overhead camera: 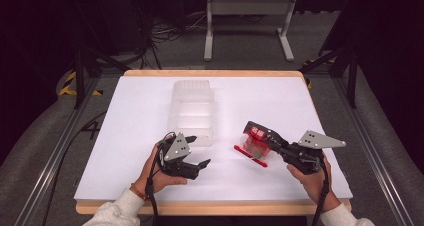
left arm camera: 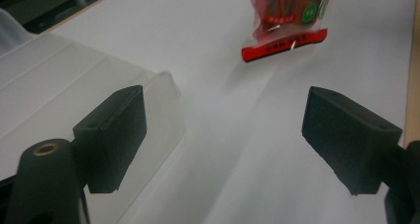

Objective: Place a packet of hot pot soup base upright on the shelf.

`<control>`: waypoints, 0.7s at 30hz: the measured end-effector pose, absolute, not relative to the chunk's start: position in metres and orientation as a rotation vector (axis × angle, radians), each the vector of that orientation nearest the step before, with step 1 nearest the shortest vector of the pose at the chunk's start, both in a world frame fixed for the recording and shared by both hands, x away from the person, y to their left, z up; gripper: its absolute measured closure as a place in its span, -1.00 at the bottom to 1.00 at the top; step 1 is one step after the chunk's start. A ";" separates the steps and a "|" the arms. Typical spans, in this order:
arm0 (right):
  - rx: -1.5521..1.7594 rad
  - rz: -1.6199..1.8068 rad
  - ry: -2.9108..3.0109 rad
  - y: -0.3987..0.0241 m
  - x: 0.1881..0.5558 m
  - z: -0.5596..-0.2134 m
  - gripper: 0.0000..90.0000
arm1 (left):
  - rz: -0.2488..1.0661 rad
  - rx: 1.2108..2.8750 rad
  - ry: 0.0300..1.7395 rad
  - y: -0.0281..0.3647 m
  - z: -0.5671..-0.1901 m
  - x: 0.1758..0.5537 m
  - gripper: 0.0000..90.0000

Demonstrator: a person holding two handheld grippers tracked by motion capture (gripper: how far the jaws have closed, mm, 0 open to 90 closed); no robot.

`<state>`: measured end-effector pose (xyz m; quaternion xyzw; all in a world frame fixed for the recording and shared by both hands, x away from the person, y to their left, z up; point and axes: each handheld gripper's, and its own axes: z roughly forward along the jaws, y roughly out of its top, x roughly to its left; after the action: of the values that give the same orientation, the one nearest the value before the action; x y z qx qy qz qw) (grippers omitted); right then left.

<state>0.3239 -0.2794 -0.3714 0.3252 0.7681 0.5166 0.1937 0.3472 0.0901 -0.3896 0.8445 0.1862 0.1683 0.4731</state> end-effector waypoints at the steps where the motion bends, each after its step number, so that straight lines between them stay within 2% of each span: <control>1: 0.867 1.437 2.186 -0.272 0.327 -0.367 1.00 | 0.412 2.061 0.448 0.086 -0.386 0.351 -0.55; 4: 0.835 1.437 2.202 -0.266 0.330 -0.365 1.00 | 0.391 2.047 0.439 0.077 -0.377 0.362 -0.53; 18: 0.593 1.396 2.287 -0.217 0.354 -0.339 1.00 | 0.336 2.031 0.388 0.058 -0.352 0.399 -0.17; 21: 0.569 1.378 2.288 -0.210 0.358 -0.333 1.00 | 0.328 2.034 0.358 0.058 -0.349 0.401 0.05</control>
<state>0.3580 -0.2099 -0.3328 0.2040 0.8201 0.4941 0.2041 0.4012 0.0576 -0.3492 0.8415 0.1481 0.1359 0.5015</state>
